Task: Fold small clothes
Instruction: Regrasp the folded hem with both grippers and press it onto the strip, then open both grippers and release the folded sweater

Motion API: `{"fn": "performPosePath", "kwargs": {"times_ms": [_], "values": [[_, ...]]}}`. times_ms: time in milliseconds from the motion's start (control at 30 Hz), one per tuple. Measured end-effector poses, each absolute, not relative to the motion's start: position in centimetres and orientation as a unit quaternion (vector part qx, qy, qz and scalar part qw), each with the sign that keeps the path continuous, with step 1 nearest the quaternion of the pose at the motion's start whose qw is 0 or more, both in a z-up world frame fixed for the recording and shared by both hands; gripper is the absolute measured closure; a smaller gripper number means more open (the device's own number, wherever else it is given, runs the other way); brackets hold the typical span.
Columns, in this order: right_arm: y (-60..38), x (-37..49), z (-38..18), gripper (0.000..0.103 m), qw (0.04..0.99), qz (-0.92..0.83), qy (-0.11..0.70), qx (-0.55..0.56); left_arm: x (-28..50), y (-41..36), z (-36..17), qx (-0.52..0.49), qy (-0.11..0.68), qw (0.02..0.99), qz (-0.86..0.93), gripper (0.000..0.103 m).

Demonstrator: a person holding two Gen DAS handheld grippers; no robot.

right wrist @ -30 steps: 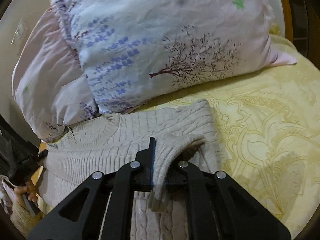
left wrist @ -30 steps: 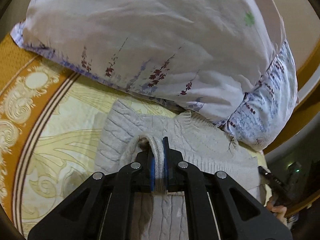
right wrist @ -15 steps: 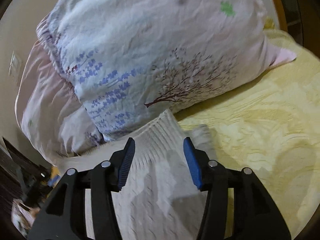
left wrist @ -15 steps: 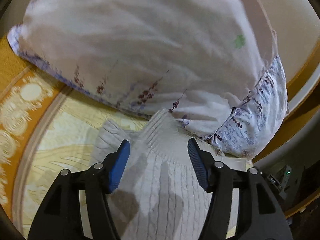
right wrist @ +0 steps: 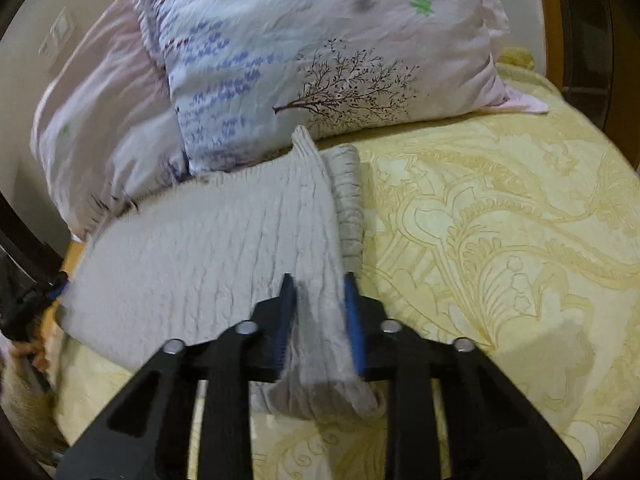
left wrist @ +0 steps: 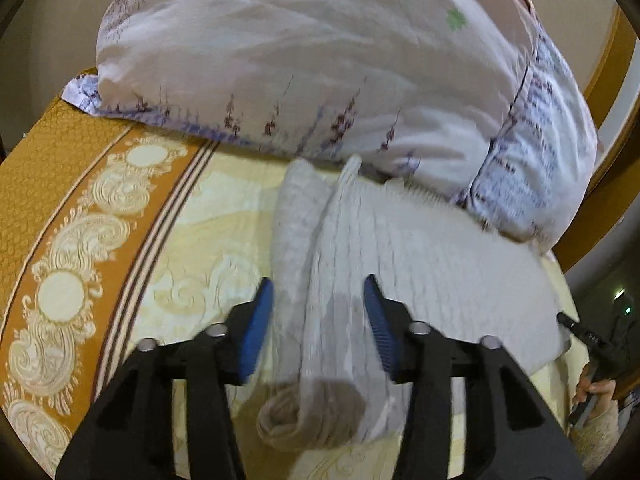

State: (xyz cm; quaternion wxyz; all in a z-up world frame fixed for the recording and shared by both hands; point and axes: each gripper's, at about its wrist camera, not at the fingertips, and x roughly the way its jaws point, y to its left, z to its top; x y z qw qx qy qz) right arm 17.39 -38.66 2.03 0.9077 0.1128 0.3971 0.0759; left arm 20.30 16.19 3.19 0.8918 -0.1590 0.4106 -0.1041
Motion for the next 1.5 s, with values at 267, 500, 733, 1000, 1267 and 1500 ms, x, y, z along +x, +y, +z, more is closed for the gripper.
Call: {"fn": "performPosePath", "kwargs": {"times_ms": [267, 500, 733, 1000, 1267, 1500], "values": [[-37.9, 18.1, 1.8, 0.077, 0.907, 0.072, 0.402, 0.099, 19.8, 15.4, 2.3, -0.144, 0.418, 0.892, -0.098, 0.077], [-38.1, 17.3, 3.7, 0.094, 0.919, 0.082, 0.368, 0.114, 19.2, 15.3, 2.4, -0.151, 0.423, 0.887, -0.113, 0.095], [-38.6, 15.9, 3.8, 0.094, 0.918, 0.062, 0.373, 0.122, 17.5, 16.3, 3.1, -0.172, 0.415, 0.883, -0.134, 0.096], [-37.1, 16.8, 1.9, 0.088, 0.914, 0.018, 0.399, 0.070, 18.4, 16.8, 1.5, -0.198, 0.429, 0.872, -0.127, 0.095], [-35.6, 16.4, 5.6, 0.053, 0.930, 0.050, 0.355, 0.087, 17.9, 17.7, 3.2, -0.222, 0.409, 0.875, -0.133, 0.054], [-29.6, 19.3, 4.6, 0.048, 0.918, 0.101, 0.382, 0.040, 20.6, 18.9, 3.7, -0.248, 0.419, 0.864, -0.127, 0.037]]}}
